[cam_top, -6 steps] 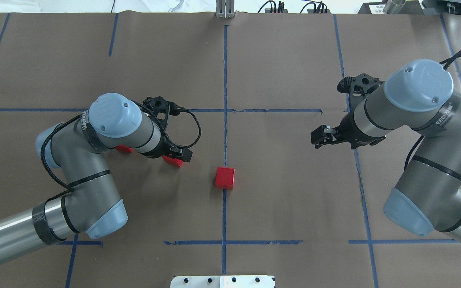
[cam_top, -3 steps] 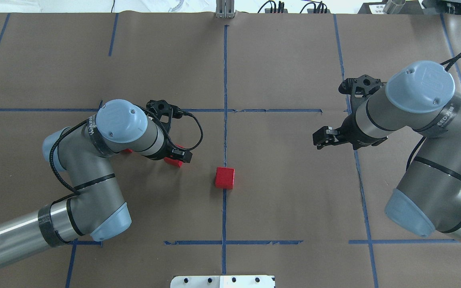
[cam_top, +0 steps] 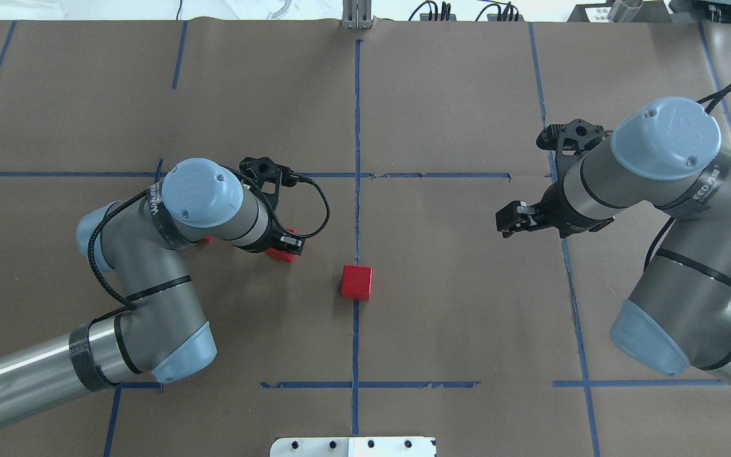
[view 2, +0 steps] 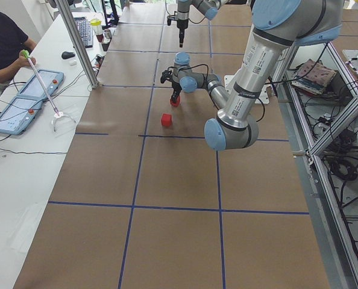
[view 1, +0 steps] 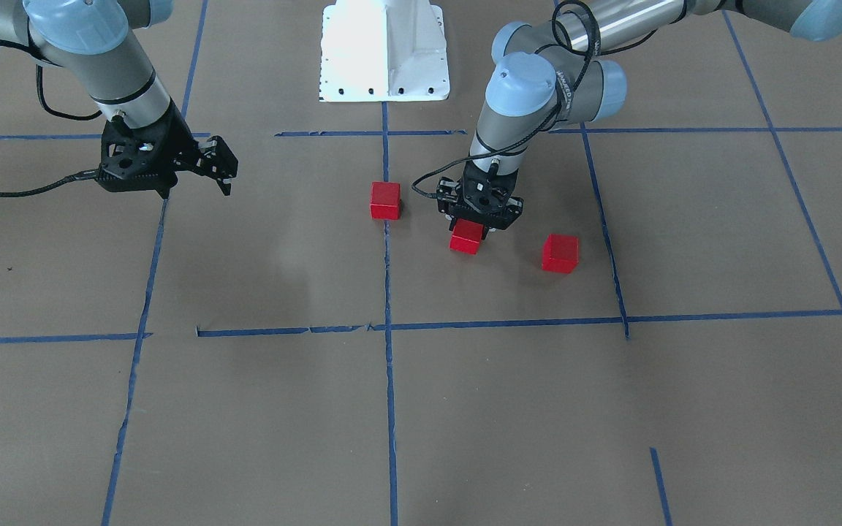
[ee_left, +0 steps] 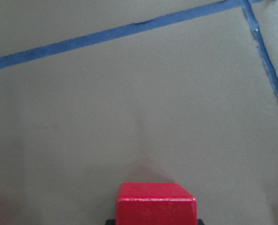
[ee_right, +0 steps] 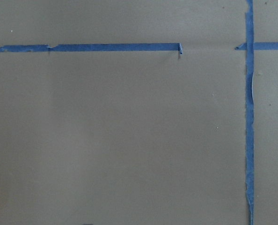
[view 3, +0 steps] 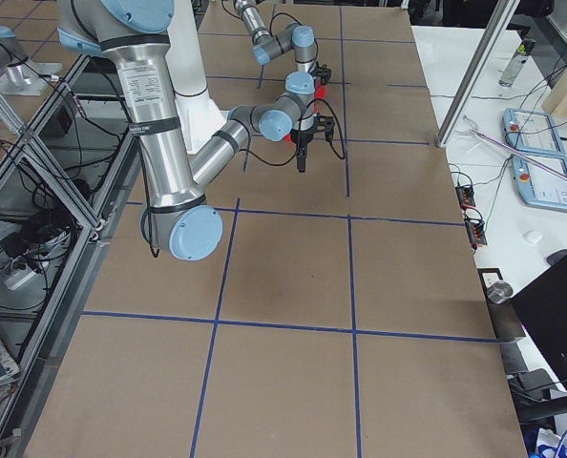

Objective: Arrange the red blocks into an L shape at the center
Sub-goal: 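Carry the held cube with the left gripper beside the center cube, then lower the cube with the left gripper against the center cube's far side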

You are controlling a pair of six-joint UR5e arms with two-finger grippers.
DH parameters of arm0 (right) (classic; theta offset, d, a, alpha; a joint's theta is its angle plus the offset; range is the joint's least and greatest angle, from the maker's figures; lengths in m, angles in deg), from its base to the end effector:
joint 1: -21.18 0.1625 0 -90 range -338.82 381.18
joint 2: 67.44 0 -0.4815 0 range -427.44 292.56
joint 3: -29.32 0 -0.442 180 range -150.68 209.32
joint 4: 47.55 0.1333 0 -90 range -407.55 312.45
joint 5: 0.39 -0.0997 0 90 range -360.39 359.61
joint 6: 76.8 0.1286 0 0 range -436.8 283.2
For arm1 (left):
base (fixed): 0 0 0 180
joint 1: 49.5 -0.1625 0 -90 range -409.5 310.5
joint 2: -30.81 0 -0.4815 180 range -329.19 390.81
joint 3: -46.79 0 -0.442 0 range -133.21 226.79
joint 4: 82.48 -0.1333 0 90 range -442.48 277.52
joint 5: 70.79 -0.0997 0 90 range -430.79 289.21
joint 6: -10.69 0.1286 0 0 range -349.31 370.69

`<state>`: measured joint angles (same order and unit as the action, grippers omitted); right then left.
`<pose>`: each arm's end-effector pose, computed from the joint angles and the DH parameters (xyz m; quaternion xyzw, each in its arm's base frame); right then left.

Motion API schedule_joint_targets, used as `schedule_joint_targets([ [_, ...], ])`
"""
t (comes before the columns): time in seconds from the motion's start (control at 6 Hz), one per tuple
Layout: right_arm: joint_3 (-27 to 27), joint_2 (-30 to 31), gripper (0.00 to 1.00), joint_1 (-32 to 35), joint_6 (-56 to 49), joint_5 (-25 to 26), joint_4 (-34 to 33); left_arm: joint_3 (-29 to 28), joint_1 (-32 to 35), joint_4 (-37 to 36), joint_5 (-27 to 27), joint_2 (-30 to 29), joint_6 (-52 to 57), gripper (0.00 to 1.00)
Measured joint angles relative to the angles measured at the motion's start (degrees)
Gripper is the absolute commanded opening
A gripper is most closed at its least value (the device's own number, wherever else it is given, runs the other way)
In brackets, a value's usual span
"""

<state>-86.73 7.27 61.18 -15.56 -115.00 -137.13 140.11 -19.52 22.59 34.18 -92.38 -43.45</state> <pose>-0.4168 -0.4539 0.3558 0.0323 -0.3998 0.0138 0.9159 0.6240 -0.4755 0.3016 0.1360 0.4258 0.1024 0.8886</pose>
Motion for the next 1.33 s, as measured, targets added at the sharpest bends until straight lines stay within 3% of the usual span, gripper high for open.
schedule_joint_targets([
  [0.67, -0.09, -0.13, 0.99, -0.09, -0.31, 0.12, 0.02, -6.10, -2.18, -3.66, -4.30, -10.15, -12.87, 0.00],
  [1.33, 0.10, 0.02, 0.99, -0.18, -0.33, 0.26, 0.02, -6.95, -6.85, -8.85, -8.40, -14.13, -18.39, 0.01],
])
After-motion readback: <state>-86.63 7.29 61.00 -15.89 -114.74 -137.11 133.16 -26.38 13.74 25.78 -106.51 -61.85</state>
